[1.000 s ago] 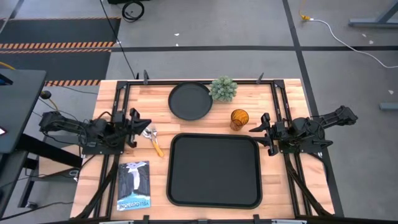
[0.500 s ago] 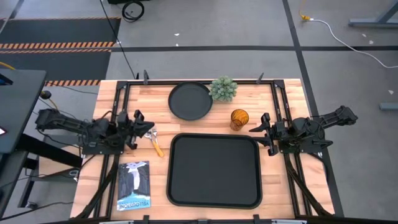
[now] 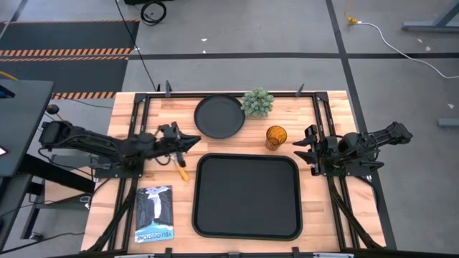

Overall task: Pick and place plate/cup/fork/spoon on tray
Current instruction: Put the gold orange cup on the black tray

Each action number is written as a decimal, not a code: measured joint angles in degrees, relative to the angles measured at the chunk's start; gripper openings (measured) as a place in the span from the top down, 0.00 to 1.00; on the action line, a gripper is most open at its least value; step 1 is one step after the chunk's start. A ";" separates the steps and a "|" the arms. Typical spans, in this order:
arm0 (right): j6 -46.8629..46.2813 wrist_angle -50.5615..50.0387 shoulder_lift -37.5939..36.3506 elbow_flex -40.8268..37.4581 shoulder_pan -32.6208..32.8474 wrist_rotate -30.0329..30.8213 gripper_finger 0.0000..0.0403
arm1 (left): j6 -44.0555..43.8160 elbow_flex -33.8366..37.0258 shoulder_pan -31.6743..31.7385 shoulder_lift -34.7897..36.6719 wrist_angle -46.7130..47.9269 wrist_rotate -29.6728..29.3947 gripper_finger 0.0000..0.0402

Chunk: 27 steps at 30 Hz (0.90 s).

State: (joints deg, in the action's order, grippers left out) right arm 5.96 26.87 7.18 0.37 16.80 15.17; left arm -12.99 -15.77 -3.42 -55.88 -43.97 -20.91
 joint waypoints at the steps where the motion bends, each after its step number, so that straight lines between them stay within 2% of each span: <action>1: 0.10 0.88 0.02 0.00 0.00 0.08 0.62 | 1.33 -0.74 0.60 -1.63 0.06 0.12 0.97; 4: 0.26 2.87 0.02 0.01 0.00 1.51 0.62 | 6.40 -2.84 2.62 -6.08 -0.05 0.97 0.97; 7: 0.28 4.48 0.02 0.02 -0.08 5.79 0.62 | 12.60 -5.19 4.95 -10.25 -0.07 1.28 0.97; 13: -0.30 3.51 0.68 0.01 -1.86 20.79 0.62 | 24.83 -10.39 9.88 -19.13 -4.26 1.21 0.97; 19: -8.07 1.79 3.42 0.08 -4.96 36.13 0.62 | 24.30 -18.01 12.84 -26.74 -6.00 1.80 0.97; 21: -9.91 -0.99 4.31 1.25 -5.93 40.36 0.62 | 22.70 -21.25 13.92 -29.38 -5.97 5.13 0.97; 23: -11.56 -5.82 5.06 3.34 -6.95 43.50 0.62 | 21.02 -25.10 15.14 -32.27 -3.48 11.08 0.97; 25: -13.93 -11.75 5.84 5.80 -8.13 45.30 0.62 | 19.60 -29.68 16.14 -35.15 1.59 16.94 0.97; 27: -16.30 -17.90 6.58 8.53 -9.35 45.34 0.62 | 19.26 -34.64 16.89 -37.86 8.17 20.28 0.97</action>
State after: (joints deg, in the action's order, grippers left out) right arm -10.34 8.97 13.76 8.90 7.44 60.51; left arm 6.26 -50.41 13.47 -93.75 -35.79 -0.63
